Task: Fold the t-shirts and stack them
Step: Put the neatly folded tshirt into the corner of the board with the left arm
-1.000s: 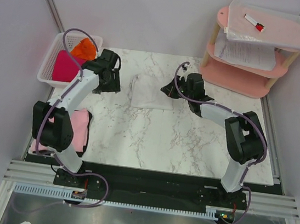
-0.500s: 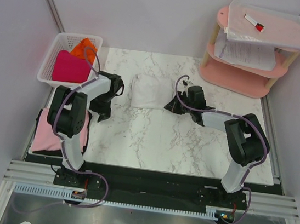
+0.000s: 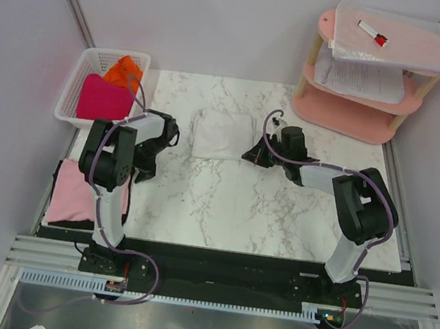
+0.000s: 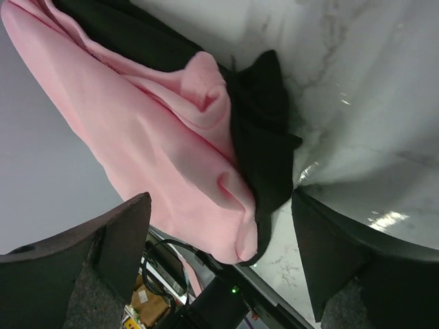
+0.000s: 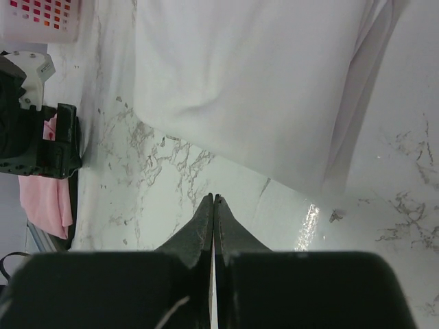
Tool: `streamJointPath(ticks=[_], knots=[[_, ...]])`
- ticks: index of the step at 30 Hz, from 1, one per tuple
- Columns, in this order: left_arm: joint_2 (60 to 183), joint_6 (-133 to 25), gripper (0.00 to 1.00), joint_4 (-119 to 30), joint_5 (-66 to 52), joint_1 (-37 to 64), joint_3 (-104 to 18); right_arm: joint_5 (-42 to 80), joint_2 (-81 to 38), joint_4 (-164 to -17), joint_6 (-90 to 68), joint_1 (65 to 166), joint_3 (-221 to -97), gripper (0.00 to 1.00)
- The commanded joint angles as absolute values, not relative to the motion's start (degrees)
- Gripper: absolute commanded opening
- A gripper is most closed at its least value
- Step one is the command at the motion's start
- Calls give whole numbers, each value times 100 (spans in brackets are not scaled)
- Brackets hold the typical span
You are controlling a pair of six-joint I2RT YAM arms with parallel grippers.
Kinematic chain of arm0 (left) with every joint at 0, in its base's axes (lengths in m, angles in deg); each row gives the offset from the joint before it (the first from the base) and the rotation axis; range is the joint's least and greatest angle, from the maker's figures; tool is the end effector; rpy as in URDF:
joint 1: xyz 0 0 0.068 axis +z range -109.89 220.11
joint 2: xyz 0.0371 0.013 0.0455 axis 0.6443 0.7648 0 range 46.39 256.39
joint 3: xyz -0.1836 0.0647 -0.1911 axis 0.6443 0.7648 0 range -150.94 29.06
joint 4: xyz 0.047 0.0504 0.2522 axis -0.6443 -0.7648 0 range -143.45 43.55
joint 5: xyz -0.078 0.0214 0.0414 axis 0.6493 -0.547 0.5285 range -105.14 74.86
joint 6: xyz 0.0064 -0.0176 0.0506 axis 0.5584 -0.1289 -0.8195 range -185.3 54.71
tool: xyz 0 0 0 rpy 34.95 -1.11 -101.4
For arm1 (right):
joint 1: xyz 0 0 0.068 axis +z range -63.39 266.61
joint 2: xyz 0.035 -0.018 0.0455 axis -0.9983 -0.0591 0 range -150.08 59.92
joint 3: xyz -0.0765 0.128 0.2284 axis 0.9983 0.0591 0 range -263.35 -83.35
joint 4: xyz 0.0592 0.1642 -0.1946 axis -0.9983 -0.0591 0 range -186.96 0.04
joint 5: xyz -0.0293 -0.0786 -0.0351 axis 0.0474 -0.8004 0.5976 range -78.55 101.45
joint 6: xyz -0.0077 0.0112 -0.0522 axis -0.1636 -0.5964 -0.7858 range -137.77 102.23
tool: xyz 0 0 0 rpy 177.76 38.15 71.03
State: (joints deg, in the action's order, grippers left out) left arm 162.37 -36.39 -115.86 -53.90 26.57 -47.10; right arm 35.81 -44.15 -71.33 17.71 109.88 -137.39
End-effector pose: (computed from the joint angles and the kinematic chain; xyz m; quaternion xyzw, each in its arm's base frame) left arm 0.3248 -0.0553 0.1439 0.0694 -0.9292 -0.3620 0.0285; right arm 0.3418 0.1630 0.1650 -0.0120 0.8586 0.3950 0.3267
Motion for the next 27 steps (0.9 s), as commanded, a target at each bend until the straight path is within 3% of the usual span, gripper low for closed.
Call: streamJointPath(ticks=[1,4,5,8,16,27], knots=[[16293,-3400,85,-11132,-5601,3018,-4556,3905,-4264,-6711,1931,10911,-13696,1],[16346,-3453,60,-11027,-5618,3097,-4635,4037,-4379,-6571,2054,10911,-13678,1],[16354,-3462,41,-11018,-5593,3149,-4618,4072,-4405,-6553,2072,10911,-13678,1],[16390,-3515,2,-10912,-5452,3220,-4661,4142,-4476,-6474,2125,10903,-13661,0],[16223,-3840,2,-10288,-4504,3010,-4819,4151,-4599,-6491,2108,10903,-13748,0],[17294,-3972,2,-10244,-3483,2324,-6874,3774,-4563,-6922,1739,10929,-13994,0]])
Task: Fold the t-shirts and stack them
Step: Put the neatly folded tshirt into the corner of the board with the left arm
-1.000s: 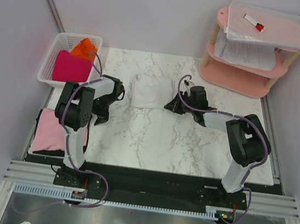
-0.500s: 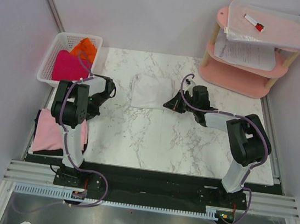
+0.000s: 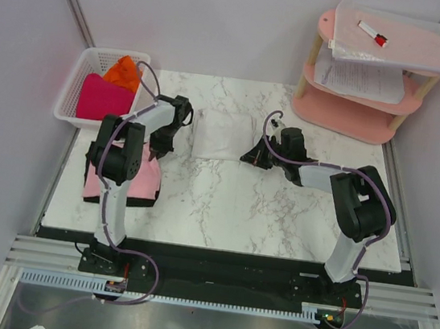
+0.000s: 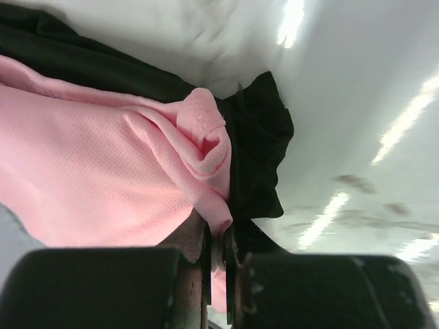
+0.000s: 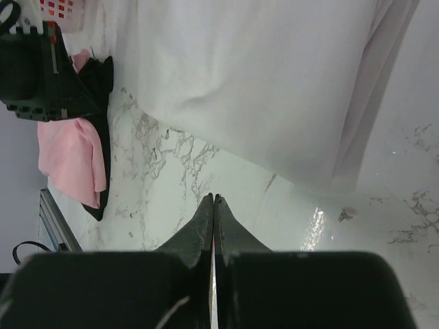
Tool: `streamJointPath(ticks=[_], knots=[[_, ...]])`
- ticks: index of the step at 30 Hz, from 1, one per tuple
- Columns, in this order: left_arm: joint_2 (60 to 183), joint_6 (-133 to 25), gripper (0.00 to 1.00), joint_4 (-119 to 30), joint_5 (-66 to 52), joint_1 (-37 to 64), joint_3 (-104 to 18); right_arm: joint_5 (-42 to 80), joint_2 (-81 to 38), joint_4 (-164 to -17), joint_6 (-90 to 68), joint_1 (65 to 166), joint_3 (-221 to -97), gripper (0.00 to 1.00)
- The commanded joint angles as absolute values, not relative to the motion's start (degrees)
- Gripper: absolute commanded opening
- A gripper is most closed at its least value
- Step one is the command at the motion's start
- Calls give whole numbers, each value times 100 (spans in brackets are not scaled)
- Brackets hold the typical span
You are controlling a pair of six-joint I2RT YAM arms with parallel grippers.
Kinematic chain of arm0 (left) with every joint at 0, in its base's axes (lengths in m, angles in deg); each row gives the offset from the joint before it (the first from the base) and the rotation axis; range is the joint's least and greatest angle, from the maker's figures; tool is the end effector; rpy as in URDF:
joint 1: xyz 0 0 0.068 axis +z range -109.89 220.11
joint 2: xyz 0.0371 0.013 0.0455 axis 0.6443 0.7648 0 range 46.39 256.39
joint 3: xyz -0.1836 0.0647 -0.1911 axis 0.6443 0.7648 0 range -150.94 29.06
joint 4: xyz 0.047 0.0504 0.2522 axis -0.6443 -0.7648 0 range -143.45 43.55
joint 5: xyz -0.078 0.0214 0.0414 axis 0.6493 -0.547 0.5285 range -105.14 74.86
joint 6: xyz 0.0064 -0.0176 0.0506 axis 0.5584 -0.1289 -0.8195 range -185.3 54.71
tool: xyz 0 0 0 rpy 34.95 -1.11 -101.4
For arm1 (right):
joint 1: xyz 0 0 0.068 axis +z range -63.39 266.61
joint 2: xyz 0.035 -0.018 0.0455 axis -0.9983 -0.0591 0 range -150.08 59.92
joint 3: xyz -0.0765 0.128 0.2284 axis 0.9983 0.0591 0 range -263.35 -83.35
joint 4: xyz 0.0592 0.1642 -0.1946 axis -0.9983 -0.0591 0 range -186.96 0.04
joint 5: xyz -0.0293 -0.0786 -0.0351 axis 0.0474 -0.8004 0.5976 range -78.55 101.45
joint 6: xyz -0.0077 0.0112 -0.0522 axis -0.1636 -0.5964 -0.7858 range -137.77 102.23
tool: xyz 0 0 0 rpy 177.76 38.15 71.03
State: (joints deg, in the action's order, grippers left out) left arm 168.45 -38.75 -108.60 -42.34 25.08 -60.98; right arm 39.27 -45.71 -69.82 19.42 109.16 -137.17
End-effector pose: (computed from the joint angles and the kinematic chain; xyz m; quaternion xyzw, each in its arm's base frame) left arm 0.3827 -0.0860 0.1528 -0.0889 0.9673 0.2322 0.0503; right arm 0.3442 0.1609 0.1569 -0.0082 0.8556 0.4176 0.3057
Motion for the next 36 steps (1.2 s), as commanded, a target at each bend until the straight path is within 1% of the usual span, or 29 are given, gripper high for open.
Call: streamJointPath(ticks=[1,2,4,5,9,10,12,13,14,15,16,17,21,22,26,29,32,33,35,36], knots=[[17408,-4007,2,-10261,-3448,2289,-7059,3730,-4599,-6913,1721,10972,-14099,0],[17514,-4007,2,-10296,-3404,2245,-7417,3660,-4625,-6922,1695,11008,-14170,0],[17813,-4007,2,-10428,-3369,2236,-7727,3423,-4765,-7036,1502,11139,-14485,0],[17883,-4007,2,-10489,-3325,2236,-8016,3309,-4827,-7280,1388,11192,-14643,0],[17980,-4033,2,-10429,-3114,2192,-8361,2843,-5431,-7809,992,11482,-15496,1],[17963,-4033,2,-10394,-3088,2183,-8362,2755,-5591,-7975,861,11578,-15976,1],[17928,-4033,6,-10314,-3000,2174,-8318,2640,-6064,-8441,737,11667,-16436,1],[17849,-4033,10,-10288,-2982,2174,-8274,2474,-6206,-8591,684,11719,-16830,1],[17788,-4033,34,-10262,-3017,2183,-8169,2377,-6329,-8879,579,11746,-17008,1],[17683,-4016,55,-10218,-3061,2174,-8072,2298,-6531,-8986,509,11772,-17157,1],[17412,-3981,83,-10000,-3192,2122,-7767,2079,-6611,-9327,421,11790,-17394,1],[17200,-3963,99,-9850,-3245,2087,-7572,1973,-6751,-9461,377,11799,-17492,0],[16172,-3937,100,-9033,-2975,2016,-6432,1524,-6919,-10015,218,11817,-17748,0],[15735,-3919,100,-8700,-2895,2016,-6245,1367,-6945,-10233,174,11825,-17765,0],[14898,-3875,100,-7813,-2446,2016,-5454,883,-6902,-10780,78,11860,-17670,0],[14624,-3884,100,-7406,-2113,2016,-5040,523,-6761,-10991,51,11861,-17319,0],[14649,-3858,100,-6941,-1630,2016,-4829,469,-6551,-11027,77,11861,-16888,0],[14693,-3840,100,-6635,-1150,2016,-4741,538,-6498,-10983,112,11861,-16773,0],[14790,-3657,100,-6195,-638,2016,-4601,548,-6366,-10965,182,11852,-16528,0],[14912,-3568,100,-5949,-139,2016,-4417,565,-6322,-10939,209,11860,-16448,0]])
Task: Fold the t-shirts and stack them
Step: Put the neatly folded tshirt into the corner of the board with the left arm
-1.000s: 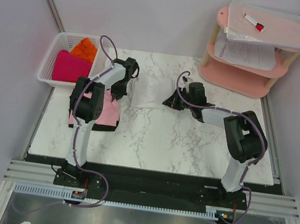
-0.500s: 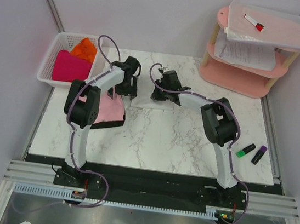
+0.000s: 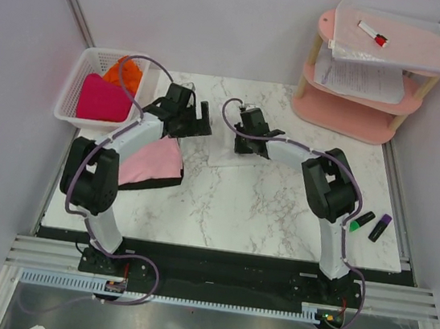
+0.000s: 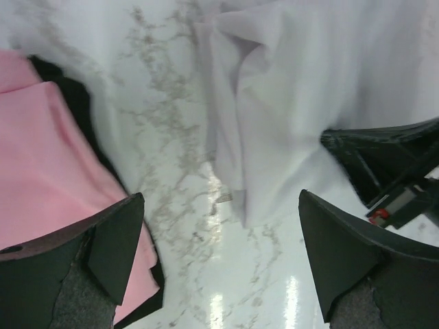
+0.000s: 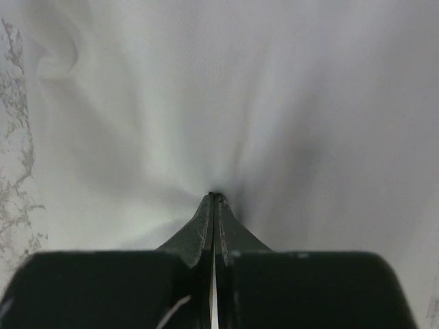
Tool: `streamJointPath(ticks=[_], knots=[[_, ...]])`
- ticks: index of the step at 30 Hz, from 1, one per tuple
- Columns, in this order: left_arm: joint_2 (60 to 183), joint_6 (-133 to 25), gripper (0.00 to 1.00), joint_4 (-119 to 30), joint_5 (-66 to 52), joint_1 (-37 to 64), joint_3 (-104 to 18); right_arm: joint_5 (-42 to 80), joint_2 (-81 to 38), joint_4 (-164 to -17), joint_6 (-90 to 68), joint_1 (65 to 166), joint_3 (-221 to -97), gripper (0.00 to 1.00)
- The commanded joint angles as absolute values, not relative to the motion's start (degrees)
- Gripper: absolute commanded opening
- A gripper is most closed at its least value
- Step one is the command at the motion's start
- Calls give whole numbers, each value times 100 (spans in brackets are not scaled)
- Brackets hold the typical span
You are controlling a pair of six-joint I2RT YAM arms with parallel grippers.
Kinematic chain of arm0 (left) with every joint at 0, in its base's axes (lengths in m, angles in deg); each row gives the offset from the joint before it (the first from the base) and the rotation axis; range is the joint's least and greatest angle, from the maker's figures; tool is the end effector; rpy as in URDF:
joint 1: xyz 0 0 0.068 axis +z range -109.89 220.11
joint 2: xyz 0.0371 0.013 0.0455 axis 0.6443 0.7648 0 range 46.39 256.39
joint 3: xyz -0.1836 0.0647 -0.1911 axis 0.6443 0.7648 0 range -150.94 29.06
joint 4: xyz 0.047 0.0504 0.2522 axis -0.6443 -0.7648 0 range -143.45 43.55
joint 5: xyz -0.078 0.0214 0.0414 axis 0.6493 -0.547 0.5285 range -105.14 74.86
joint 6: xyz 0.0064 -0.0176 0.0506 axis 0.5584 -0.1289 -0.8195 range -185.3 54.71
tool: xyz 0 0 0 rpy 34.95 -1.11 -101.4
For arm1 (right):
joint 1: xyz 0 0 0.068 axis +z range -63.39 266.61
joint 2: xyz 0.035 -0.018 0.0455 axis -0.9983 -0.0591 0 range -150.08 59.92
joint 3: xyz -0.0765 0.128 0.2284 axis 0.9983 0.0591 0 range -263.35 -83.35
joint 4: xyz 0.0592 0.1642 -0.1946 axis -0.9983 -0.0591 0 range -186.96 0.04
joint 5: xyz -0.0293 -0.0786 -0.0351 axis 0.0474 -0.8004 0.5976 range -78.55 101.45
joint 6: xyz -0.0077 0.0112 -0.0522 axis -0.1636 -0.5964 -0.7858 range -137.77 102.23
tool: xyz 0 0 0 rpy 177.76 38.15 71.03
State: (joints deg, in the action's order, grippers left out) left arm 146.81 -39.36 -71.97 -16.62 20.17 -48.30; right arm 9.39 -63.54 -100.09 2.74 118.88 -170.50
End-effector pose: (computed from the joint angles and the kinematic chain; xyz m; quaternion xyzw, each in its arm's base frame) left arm 0.3661 -0.1319 0.2502 -0.0534 0.9338 -0.1267 0.3303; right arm 0.4015 0.2520 0.1577 -0.0884 0.9242 0.1499 0.3398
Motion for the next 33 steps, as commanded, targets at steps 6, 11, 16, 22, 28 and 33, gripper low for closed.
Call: streamJointPath(ticks=[6,11,16,22,28,33], knots=[[15703,-2777,100,-4339,770,1998,-4099,469,-6076,-10719,244,11861,-16122,0],[16161,-2671,100,-4145,508,1911,-4046,521,-6058,-10710,227,11860,-16166,0],[16459,-2759,100,-4363,341,1840,-4300,609,-6119,-10649,253,11861,-16174,0],[17215,-2785,98,-4891,656,1621,-5056,688,-6146,-10596,244,11861,-16209,0],[17488,-2768,35,-5067,947,1497,-5461,741,-6014,-10464,200,11861,-16113,0],[17295,-2899,2,-5234,921,1506,-5540,698,-5384,-10079,156,11861,-15754,36]])
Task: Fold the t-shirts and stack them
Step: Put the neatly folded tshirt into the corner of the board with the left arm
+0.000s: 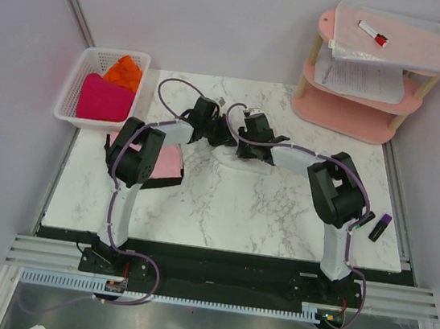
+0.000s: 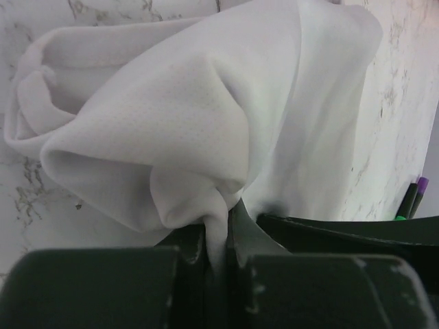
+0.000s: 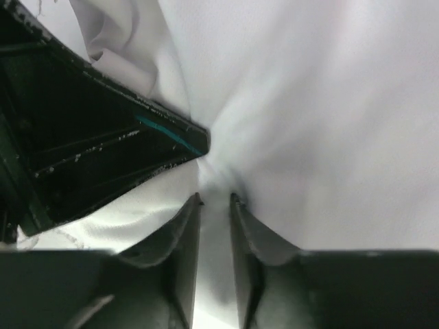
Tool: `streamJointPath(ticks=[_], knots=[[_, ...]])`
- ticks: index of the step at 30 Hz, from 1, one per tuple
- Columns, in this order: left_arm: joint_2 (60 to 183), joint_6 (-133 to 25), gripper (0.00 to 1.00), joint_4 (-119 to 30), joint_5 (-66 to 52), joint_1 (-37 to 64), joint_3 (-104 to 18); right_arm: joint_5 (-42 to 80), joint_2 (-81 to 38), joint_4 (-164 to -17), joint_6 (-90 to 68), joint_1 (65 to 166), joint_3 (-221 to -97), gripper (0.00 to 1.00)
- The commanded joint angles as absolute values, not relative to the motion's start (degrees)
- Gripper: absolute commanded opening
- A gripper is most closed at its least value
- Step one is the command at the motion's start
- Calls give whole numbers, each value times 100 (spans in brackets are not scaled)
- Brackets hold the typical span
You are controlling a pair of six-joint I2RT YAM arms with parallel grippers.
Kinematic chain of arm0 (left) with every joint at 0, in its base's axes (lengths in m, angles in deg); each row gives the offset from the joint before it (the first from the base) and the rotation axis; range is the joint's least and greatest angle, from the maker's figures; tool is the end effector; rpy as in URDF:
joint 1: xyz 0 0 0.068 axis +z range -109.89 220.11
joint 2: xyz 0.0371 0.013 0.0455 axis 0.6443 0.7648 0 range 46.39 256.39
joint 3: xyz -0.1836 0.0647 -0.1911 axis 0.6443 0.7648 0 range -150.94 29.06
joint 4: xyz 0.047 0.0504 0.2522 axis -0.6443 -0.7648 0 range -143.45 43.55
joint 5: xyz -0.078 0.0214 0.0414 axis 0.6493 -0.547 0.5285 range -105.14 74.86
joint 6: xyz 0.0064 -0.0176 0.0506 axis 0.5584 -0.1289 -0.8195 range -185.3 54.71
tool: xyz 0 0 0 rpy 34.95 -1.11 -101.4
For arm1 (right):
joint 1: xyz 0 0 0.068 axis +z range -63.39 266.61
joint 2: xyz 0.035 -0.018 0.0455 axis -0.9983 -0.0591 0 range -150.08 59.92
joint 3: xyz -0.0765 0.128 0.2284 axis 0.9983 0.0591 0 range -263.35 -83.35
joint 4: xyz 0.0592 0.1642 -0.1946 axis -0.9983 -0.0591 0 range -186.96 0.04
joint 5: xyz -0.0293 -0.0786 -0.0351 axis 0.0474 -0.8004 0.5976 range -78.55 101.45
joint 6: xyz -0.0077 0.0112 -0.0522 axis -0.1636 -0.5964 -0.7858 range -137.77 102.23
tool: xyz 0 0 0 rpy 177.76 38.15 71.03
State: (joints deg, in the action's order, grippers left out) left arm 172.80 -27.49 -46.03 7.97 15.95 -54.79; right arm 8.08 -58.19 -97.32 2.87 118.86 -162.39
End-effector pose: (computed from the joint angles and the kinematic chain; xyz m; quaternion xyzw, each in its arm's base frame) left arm 0.4293 -0.2080 0.1328 -0.0256 0.8988 -0.3615 0.2464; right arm 0.3799 0.2373 0.1592 -0.0830 0.9245 0.1407 0.3444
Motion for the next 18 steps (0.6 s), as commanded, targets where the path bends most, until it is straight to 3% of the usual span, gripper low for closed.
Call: streamJointPath(ticks=[1,2,3,4,9,18], knots=[[17164,-2969,2,-5330,912,1506,-5549,662,-5207,-9956,148,11861,-15483,47],[17094,-3013,2,-5383,903,1515,-5575,592,-5014,-9824,165,11852,-15332,60],[17014,-3066,2,-5505,885,1515,-5610,557,-4594,-9535,183,11852,-15165,87],[16927,-3171,2,-5611,868,1524,-5645,530,-4364,-9385,183,11843,-14842,98],[16259,-3400,2,-6358,701,1585,-5883,74,-3160,-8768,253,11790,-14198,98],[14986,-3576,2,-7132,481,2024,-5559,160,-3166,-8759,393,11676,-14039,98]])
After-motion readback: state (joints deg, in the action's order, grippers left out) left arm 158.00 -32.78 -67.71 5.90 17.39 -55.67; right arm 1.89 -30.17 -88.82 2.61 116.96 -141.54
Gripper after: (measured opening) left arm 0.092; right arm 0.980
